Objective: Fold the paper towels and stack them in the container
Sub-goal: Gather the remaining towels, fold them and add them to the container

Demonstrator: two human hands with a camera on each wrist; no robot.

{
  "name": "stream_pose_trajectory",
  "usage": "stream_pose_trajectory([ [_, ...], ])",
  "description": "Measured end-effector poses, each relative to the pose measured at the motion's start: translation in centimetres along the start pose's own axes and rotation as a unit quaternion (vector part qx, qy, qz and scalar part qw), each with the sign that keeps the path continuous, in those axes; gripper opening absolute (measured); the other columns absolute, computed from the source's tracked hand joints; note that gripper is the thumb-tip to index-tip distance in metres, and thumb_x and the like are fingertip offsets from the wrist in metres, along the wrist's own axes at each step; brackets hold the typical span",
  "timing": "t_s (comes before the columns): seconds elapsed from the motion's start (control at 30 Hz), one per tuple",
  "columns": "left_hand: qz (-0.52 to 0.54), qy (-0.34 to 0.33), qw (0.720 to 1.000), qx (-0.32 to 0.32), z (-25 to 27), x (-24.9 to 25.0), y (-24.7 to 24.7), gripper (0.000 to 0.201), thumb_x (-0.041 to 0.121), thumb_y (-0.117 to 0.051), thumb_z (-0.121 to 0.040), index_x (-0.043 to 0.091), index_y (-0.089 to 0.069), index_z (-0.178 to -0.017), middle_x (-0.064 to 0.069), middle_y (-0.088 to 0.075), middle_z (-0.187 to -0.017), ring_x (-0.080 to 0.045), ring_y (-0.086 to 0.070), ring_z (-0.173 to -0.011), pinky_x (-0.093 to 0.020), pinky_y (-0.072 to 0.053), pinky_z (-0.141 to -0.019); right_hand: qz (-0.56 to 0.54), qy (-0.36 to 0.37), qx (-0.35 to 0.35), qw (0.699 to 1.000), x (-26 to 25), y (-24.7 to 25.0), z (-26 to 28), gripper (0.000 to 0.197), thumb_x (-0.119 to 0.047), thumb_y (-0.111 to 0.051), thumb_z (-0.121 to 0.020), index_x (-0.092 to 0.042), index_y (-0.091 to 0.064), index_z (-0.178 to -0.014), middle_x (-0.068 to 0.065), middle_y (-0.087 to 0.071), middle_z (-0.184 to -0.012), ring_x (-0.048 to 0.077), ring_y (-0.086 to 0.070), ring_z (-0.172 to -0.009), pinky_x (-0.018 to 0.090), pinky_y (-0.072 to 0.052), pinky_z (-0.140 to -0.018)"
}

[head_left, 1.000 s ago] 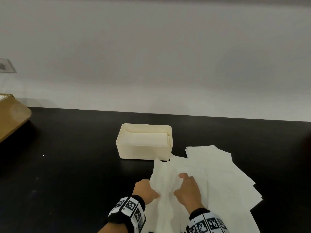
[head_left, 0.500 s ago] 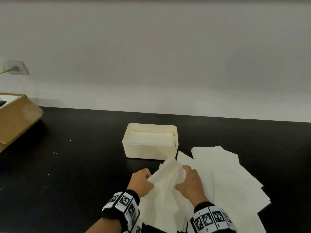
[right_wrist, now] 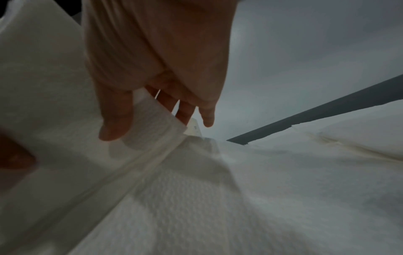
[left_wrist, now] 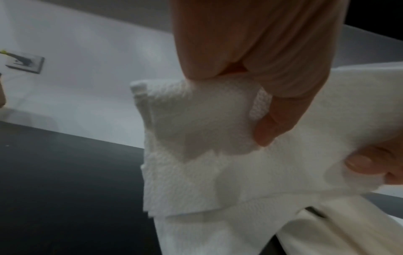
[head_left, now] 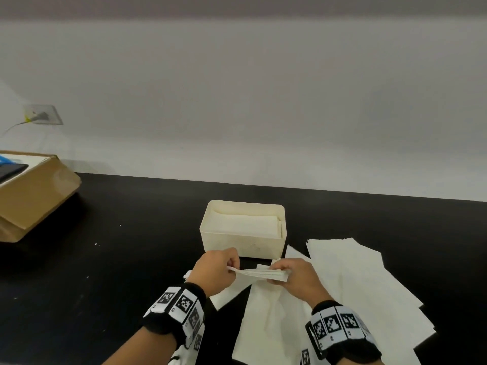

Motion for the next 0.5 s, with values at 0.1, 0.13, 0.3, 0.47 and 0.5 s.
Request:
stream_pose_trajectory([
  [0.1,0.01,-0.002,1.0,0.014,0.2,-0.4,0.6,0.016,0.012,-0.054,-0.088,0.027,-0.053,-0.083,0.003,-0.067,-0.089,-0.013,-0.064,-0.085,-0.022,-0.054,-0.079,-0.065,-0.028,0.027,0.997,-0.1,-0.4,0.0,0.02,-0.022,-0.071,-0.082,-0.017,-0.072,-0.101,-0.004,-0.066,-0.09,0.009,-0.059,-0.085,0.008,-0.042,-0.068],
  [0.13,0.013,0.001,1.0,0.021,0.2,-0.6,0.7,0.016,0.012,-0.054,-0.088,0.027,-0.053,-0.084,0.003,-0.068,-0.091,-0.013,-0.064,-0.085,-0.024,-0.054,-0.079,-0.078,-0.033,0.033,0.996,-0.3,-0.5,0.0,0.018,-0.023,-0.07,-0.082,-0.018,-0.071,-0.1,-0.006,-0.065,-0.087,0.01,-0.059,-0.085,0.008,-0.042,-0.067],
  [0.3,0.031,0.021,0.998,0.046,0.2,-1.2,1.3,0.016,0.015,-0.052,-0.09,0.029,-0.052,-0.082,0.005,-0.063,-0.085,-0.012,-0.06,-0.078,-0.022,-0.052,-0.074,-0.11,-0.029,0.054,0.992,-1.2,-1.0,-0.4,0.014,-0.022,-0.068,-0.084,-0.023,-0.069,-0.098,-0.008,-0.063,-0.087,0.011,-0.058,-0.087,0.006,-0.038,-0.065],
  [0.47,0.049,0.037,0.997,0.052,-0.2,-1.6,1.5,0.014,0.016,-0.054,-0.089,0.029,-0.055,-0.086,0.006,-0.065,-0.09,-0.012,-0.063,-0.086,-0.023,-0.054,-0.079,-0.138,-0.028,0.063,0.988,-1.5,-1.2,-0.7,0.012,-0.021,-0.067,-0.085,-0.023,-0.069,-0.096,-0.007,-0.064,-0.089,0.011,-0.057,-0.088,0.006,-0.039,-0.067],
  [0.5,0.057,0.042,0.996,0.052,-0.3,-1.8,1.5,0.013,0.016,-0.055,-0.088,0.029,-0.056,-0.087,0.007,-0.065,-0.091,-0.01,-0.062,-0.088,-0.022,-0.054,-0.079,-0.148,-0.025,0.067,0.986,-1.5,-1.1,-0.6,0.009,-0.02,-0.067,-0.085,-0.027,-0.067,-0.09,-0.007,-0.064,-0.088,0.011,-0.058,-0.087,0.007,-0.039,-0.067],
])
Point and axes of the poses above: each hand's wrist, its own z-axis away from the middle knuckle, its own y-axis out of the back of the hand, x = y × z, the point moved 1 cm from there along -z, towards the middle knuckle
